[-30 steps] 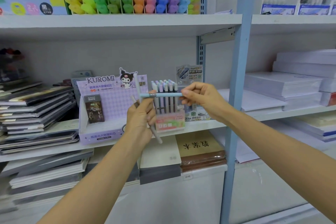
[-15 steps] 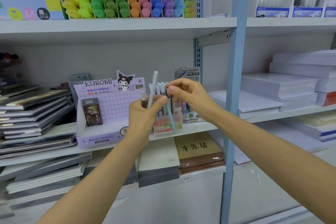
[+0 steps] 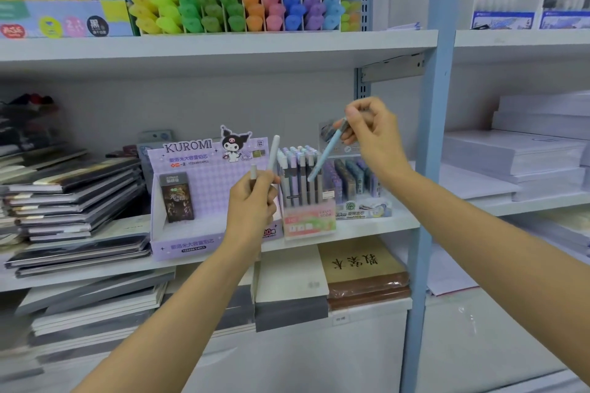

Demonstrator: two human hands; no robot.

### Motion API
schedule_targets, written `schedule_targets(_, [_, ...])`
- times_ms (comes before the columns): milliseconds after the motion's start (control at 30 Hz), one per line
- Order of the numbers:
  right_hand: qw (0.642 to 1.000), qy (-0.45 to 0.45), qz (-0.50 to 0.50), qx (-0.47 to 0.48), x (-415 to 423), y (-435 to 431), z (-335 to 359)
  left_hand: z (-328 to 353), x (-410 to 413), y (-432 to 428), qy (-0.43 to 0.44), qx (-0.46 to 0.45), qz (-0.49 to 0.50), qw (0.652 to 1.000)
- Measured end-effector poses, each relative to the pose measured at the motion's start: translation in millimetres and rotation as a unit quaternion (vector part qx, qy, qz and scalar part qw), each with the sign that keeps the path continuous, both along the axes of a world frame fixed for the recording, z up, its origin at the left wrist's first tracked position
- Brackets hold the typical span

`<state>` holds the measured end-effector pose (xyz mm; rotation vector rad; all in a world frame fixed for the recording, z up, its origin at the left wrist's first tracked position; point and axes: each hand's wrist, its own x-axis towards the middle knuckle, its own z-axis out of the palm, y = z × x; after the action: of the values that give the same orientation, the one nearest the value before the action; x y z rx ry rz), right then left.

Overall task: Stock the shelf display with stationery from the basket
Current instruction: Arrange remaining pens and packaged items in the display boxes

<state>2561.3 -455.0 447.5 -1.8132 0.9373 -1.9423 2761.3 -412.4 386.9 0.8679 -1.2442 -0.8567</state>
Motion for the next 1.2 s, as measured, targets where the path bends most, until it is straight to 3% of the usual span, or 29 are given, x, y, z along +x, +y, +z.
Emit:
schedule_targets(433, [0.977, 0.200, 0.059, 0.036, 37, -18, -31, -17, 18, -10, -0.013, -0.004, 0.007, 1.000])
schedule_targets(933, [0.973, 0.225, -0.042, -0.010, 55, -19, -37, -15, 24, -1, -0.018, 0.001, 0.007, 1.000])
schedule_targets(1067, [0.985, 0.132, 0.101, 0.044, 48, -8, -30, -14, 25, -1, -0.043, 0.001, 0.007, 0.999])
schedule_targets(1200, [0.972, 0.154, 0.171, 0.058, 40, -4, -28, -11, 25, -1, -0.054, -0.012, -0.010, 0.998])
